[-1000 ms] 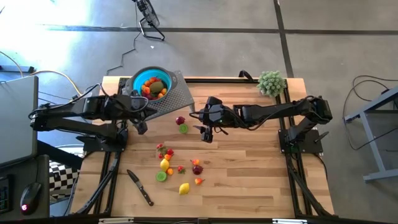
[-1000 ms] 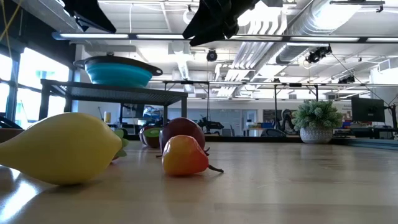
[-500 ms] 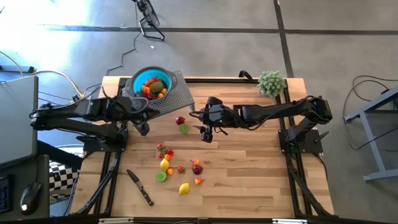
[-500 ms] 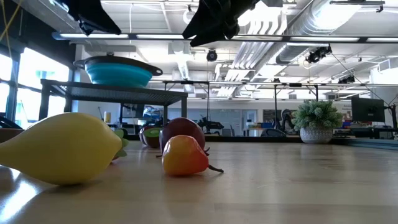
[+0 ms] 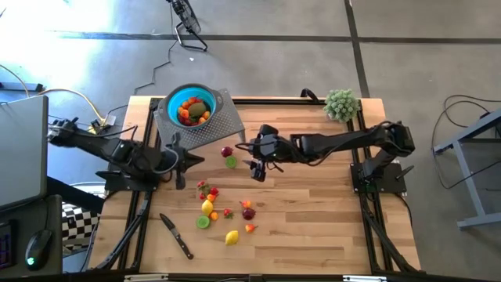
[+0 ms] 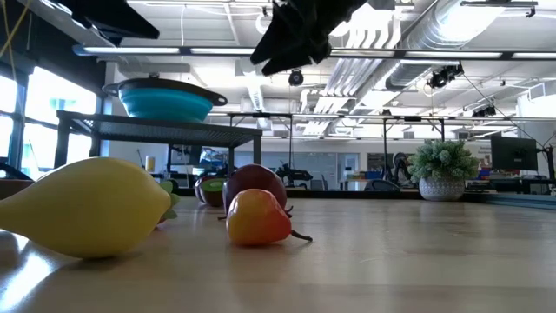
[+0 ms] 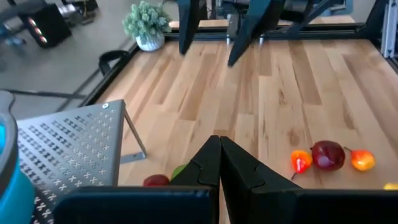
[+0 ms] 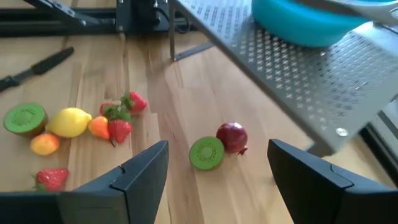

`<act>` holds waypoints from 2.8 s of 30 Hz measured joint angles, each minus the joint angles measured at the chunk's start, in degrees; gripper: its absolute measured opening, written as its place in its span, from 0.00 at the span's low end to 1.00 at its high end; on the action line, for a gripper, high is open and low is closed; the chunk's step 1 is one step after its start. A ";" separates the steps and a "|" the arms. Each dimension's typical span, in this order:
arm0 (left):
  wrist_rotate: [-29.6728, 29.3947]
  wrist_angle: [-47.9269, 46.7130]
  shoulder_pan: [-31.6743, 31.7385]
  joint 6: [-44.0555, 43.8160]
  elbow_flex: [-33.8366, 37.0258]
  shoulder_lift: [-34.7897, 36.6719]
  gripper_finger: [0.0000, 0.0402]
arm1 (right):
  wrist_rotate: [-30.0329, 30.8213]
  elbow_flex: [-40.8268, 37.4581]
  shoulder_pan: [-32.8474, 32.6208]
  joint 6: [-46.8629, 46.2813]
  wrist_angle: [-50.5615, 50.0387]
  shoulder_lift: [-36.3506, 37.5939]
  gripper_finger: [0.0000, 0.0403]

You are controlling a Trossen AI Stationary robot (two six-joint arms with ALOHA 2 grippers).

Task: Pick & Place Fruit
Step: Put the half brown kiwi into the blue strainer bowl on the shelf

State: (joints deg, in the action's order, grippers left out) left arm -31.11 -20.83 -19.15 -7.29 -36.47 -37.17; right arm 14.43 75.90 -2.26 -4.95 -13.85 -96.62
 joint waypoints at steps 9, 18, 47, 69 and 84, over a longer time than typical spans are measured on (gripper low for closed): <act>-7.65 -0.36 -7.92 0.00 0.02 0.18 0.00 | -0.01 -0.02 -0.48 -1.25 3.89 -7.65 0.66; -8.04 -0.74 -8.64 -0.44 0.02 0.33 0.00 | -0.08 -0.04 -0.48 -4.39 8.30 -13.46 0.66; -4.22 -1.65 -8.64 -10.88 0.02 -5.85 0.00 | -4.00 0.02 -2.25 -8.80 -2.97 -9.23 0.66; 4.85 -1.65 -8.62 -20.26 0.02 -16.44 0.00 | -5.60 0.00 -4.24 -9.28 -14.29 -6.01 0.66; 4.81 -1.62 -8.62 -20.17 0.02 -16.46 0.00 | -2.47 0.00 -5.42 -7.60 -22.79 -6.01 0.34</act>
State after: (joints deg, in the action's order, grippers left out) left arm -26.30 -22.44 -27.77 -27.46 -36.45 -53.63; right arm 11.97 75.90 -7.68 -12.55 -36.63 -102.63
